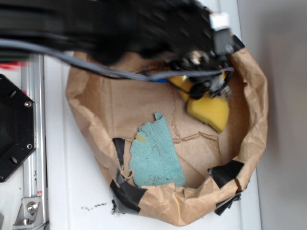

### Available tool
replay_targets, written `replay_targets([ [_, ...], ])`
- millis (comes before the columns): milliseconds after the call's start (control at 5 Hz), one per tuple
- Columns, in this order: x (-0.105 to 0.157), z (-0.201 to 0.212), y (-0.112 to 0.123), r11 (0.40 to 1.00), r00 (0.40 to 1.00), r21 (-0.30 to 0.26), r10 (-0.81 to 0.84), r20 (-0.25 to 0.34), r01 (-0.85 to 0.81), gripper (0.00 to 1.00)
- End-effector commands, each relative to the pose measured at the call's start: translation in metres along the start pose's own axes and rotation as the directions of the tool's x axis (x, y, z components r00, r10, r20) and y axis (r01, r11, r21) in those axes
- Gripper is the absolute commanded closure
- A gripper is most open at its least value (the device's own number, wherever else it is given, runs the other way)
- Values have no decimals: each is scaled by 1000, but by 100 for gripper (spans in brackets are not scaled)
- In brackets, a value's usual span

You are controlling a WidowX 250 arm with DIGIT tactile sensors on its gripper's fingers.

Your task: Grab the yellow cloth.

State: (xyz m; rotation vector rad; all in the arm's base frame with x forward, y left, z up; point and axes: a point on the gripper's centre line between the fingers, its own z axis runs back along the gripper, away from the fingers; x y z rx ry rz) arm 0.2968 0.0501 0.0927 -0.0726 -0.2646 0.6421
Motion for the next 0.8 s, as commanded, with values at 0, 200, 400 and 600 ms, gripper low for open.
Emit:
replay_targets([
  [0, -24, 88, 10, 920, 917, -24, -392, -71, 391, 100],
  [200, -14, 89, 18, 897, 894, -17, -441, -78, 441, 100],
  [400, -5, 88, 22, 902, 902, -11, -431, -35, 431, 100],
  [600, -1, 82, 24, 912, 911, 6, -409, -46, 409, 100],
])
